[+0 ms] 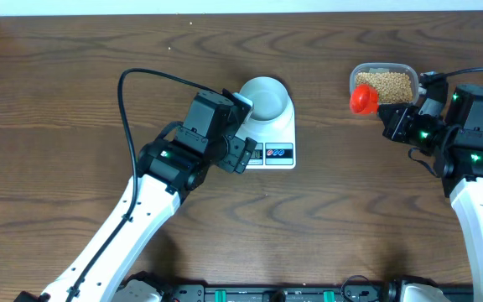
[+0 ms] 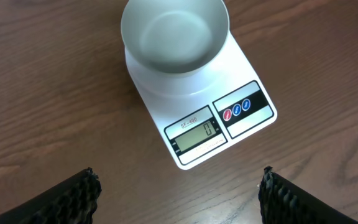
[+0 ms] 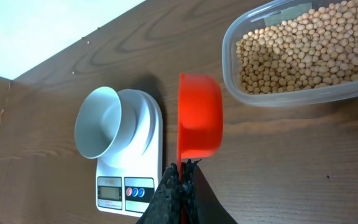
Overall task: Scoop item into bowl and weigh 50g on scale
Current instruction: 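Lower the scoop with the right gripper into the soybean tub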
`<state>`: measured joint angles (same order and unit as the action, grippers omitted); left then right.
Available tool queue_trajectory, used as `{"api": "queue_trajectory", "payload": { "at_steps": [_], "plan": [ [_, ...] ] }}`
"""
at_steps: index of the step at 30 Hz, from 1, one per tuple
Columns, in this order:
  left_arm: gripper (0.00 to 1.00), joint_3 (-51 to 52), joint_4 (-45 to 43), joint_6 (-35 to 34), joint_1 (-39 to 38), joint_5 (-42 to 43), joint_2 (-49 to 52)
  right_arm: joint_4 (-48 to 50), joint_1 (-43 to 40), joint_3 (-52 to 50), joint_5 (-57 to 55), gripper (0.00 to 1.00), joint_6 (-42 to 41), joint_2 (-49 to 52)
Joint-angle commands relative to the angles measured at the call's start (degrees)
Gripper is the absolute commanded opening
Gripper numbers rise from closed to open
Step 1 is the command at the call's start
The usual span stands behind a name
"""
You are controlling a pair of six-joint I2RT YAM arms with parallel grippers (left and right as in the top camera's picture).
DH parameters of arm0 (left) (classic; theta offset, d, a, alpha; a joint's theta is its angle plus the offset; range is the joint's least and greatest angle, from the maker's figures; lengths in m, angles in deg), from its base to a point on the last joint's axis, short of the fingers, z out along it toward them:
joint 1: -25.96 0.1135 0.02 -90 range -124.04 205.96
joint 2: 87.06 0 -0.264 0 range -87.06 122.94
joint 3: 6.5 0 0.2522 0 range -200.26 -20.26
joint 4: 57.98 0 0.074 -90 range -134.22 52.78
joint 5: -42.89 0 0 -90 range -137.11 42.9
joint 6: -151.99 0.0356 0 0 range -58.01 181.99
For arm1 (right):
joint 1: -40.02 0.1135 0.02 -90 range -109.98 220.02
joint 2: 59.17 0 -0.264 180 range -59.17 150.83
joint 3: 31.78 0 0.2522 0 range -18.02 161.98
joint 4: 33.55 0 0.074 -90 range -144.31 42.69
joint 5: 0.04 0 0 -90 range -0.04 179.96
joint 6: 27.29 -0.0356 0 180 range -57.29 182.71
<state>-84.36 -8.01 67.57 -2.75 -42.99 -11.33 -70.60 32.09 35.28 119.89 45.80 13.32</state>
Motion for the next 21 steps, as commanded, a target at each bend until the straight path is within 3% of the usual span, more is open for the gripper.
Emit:
{"api": "queue_trajectory", "payload": {
  "at_steps": [1,21],
  "plan": [
    [0.84,0.0,0.3,-1.0,0.2,-0.7,0.5,-0.1,-0.3,1.0,-0.1,0.01,0.7,0.3],
    [0.84,0.0,-0.2,-1.2,0.2,-0.7,0.5,-1.0,-0.3,1.0,-0.5,0.01,1.8,0.3]
  ]
}}
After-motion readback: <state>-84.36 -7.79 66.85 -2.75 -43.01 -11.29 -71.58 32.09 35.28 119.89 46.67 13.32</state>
